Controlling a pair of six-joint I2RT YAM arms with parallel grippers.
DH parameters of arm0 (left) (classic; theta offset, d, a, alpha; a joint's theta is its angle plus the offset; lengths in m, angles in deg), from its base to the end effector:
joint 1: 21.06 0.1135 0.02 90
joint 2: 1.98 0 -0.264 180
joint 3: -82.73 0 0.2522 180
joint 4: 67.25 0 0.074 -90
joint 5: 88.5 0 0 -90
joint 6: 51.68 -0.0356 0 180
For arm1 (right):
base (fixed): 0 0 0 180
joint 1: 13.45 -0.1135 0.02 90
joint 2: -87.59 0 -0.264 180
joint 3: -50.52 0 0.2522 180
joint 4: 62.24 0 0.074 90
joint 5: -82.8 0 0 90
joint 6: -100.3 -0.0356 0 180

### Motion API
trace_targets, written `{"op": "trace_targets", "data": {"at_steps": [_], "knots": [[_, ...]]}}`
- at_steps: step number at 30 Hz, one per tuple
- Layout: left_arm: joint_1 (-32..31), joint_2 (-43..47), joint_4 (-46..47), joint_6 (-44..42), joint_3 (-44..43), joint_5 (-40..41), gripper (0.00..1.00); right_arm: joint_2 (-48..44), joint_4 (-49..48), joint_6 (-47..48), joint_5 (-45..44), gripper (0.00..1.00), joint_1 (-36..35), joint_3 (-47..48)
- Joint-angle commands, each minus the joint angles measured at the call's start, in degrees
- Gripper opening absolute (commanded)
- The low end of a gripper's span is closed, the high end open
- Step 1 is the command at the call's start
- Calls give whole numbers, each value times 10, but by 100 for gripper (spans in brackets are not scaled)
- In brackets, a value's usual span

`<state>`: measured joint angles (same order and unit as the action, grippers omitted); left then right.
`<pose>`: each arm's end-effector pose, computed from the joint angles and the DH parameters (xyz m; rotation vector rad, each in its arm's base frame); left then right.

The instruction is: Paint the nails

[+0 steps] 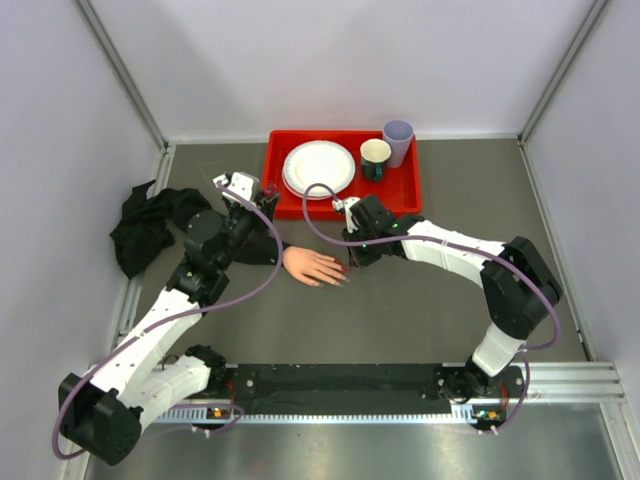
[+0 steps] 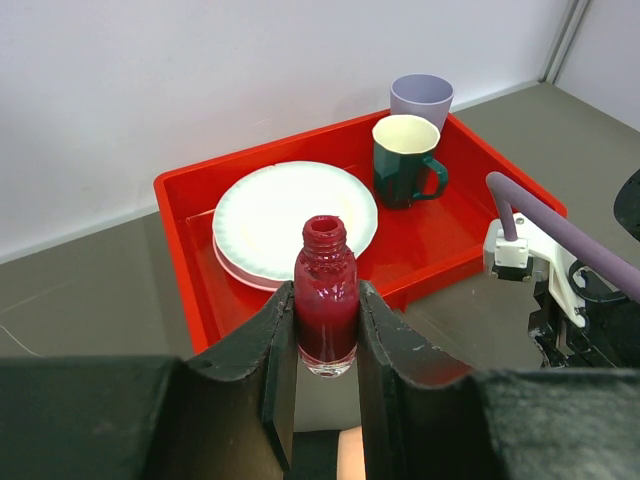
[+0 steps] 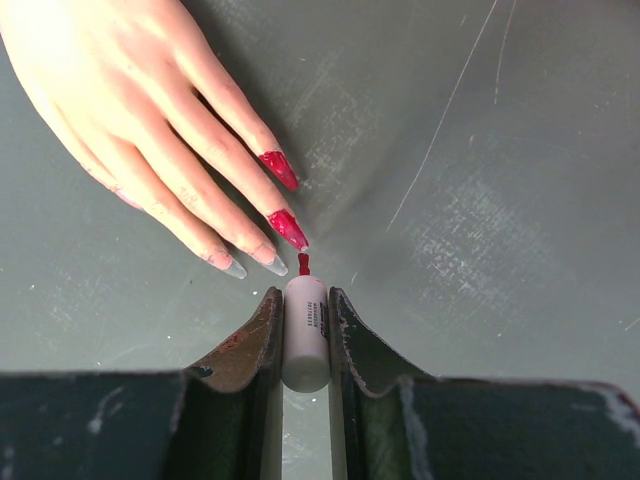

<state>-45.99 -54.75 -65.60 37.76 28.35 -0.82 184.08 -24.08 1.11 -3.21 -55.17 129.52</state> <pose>0.2005 -0.0948 0.3370 0.3683 1.4802 -0.3709 0.2612 0.2362 0.2096 -0.7541 2.4850 0.4266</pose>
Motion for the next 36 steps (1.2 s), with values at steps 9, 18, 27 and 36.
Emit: {"op": "trace_targets", "data": {"at_steps": [9, 18, 27, 36], "knots": [[2, 3, 32, 2, -7, -5, 0, 4, -16, -2, 12, 0, 3, 7], [2, 5, 32, 1, -8, -4, 0, 11, -17, -2, 12, 0, 3, 10], [2, 4, 32, 0, -7, -3, 0, 14, -18, -1, 10, 0, 3, 12], [2, 5, 32, 0, -7, -5, 0, 22, -23, -3, 13, 0, 3, 17]]}}
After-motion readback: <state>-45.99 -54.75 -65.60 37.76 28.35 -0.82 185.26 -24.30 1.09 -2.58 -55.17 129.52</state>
